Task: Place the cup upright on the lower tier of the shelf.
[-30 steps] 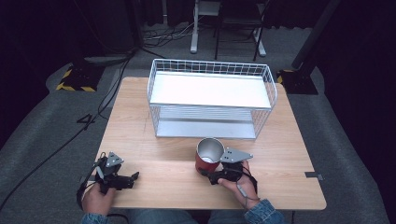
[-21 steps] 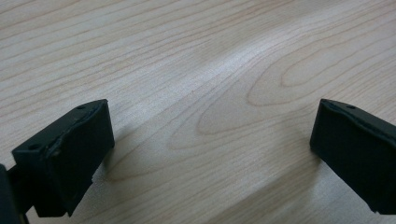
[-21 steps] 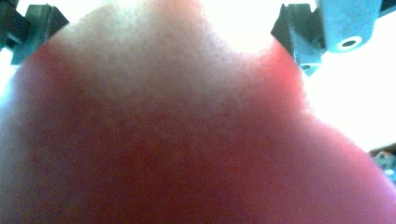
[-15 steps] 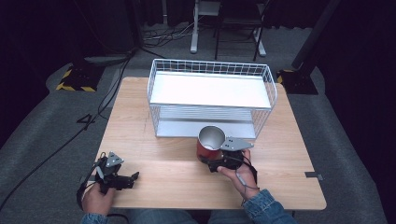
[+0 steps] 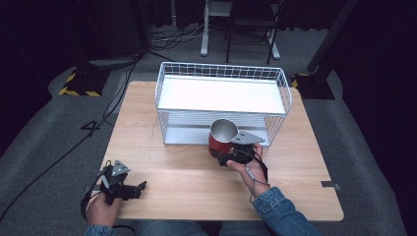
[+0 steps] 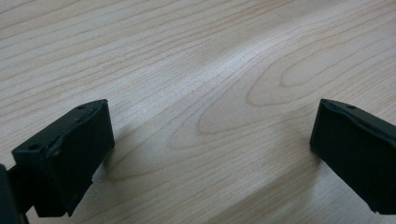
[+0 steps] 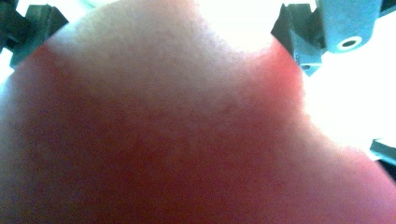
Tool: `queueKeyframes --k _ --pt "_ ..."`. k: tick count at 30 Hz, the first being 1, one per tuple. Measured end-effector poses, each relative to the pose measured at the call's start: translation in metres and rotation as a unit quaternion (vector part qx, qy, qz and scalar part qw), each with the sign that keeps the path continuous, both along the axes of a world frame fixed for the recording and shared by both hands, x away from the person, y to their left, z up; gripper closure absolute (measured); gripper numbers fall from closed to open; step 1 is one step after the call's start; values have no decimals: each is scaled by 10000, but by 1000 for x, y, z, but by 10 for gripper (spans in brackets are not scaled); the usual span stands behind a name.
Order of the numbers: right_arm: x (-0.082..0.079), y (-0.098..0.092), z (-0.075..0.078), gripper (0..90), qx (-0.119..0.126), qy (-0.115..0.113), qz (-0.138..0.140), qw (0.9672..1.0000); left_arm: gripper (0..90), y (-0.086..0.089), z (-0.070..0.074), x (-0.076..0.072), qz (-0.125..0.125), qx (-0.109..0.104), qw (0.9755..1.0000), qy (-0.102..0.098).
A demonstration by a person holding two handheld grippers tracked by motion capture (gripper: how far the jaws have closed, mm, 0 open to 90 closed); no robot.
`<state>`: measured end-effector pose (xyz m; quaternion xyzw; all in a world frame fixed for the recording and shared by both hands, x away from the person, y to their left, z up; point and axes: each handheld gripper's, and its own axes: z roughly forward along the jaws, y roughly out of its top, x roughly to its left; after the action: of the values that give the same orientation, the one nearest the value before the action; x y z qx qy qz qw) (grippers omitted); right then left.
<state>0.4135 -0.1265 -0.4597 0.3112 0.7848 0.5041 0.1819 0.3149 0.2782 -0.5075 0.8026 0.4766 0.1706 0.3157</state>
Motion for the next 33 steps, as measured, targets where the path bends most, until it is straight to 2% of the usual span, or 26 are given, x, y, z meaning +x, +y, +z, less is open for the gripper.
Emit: queueKeyframes --k 6,11,19,33 --pt "14 1 -2 164 -37 0 -206 9998 0 0 0 0 0 0 10000 0" --pt "22 5 -5 164 -104 -115 -344 9993 0 0 0 0 1 -1 10000 0" --pt "36 8 -10 164 -69 -188 -628 9978 0 0 0 0 0 0 10000 1" --pt "56 17 -19 164 -74 -239 -843 9961 0 0 0 0 -26 7 10000 7"
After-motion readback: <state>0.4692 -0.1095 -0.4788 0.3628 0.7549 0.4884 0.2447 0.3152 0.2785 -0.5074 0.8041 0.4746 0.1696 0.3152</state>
